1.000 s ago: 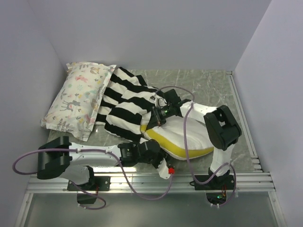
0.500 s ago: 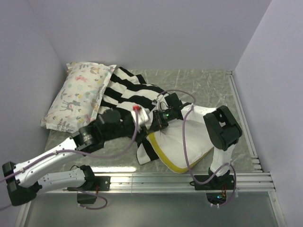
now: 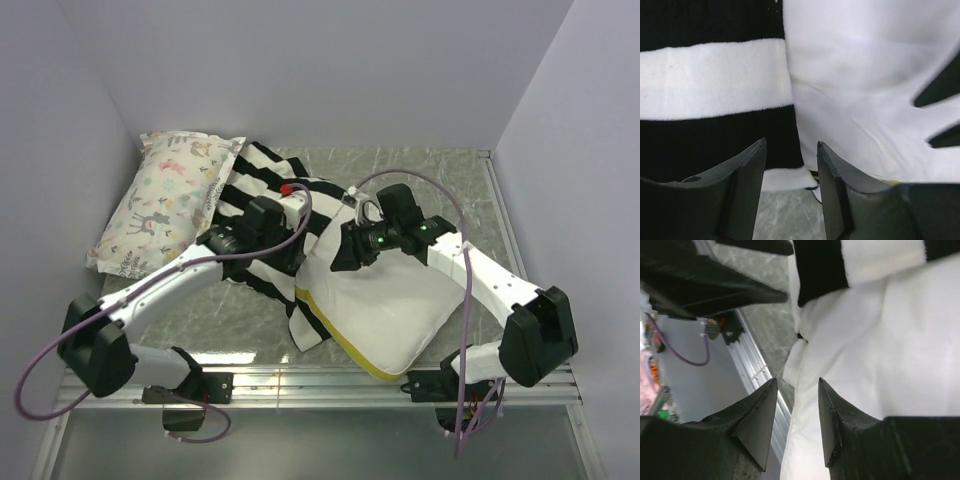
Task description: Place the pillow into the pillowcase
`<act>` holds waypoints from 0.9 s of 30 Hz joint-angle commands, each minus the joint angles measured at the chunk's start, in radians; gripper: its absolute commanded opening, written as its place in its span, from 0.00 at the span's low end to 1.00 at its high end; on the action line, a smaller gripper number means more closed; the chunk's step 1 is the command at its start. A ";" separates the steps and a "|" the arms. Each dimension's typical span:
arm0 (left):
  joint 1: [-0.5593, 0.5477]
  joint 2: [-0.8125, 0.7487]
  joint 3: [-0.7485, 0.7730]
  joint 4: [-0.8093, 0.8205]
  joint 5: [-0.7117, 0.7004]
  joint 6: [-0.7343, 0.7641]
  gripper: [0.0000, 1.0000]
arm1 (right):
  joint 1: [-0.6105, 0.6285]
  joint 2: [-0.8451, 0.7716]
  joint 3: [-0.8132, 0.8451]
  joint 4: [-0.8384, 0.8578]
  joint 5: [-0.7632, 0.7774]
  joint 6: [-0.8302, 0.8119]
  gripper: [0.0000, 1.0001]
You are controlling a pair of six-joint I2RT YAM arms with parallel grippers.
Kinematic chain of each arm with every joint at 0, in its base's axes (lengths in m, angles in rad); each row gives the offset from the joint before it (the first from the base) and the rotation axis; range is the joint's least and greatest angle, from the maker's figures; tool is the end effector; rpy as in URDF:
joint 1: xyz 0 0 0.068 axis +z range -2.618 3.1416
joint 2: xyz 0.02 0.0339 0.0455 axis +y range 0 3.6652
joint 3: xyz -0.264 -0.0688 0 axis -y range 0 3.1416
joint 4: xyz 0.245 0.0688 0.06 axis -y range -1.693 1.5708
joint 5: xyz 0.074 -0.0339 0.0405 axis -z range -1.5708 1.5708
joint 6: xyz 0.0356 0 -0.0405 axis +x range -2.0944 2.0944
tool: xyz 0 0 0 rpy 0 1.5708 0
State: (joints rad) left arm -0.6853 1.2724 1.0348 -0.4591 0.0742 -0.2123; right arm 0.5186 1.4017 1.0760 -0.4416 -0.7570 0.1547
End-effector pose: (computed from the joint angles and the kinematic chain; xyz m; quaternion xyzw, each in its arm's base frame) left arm 0.2140 -0.1784 0.2962 0.2274 0.8765 -0.2138 0.3665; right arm 0.2474 0.1693 0.2829 -0.2969 0.8150 0.4410 0.2306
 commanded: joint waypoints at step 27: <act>-0.169 0.279 0.156 0.135 0.136 0.082 0.00 | -0.066 0.304 -0.176 0.277 0.074 0.147 0.18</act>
State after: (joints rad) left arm -0.8059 1.6253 1.1980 -0.4248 -0.0196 -0.0902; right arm 0.4675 1.6703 0.8902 -0.2359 -0.7013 0.2852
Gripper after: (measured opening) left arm 0.016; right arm 0.186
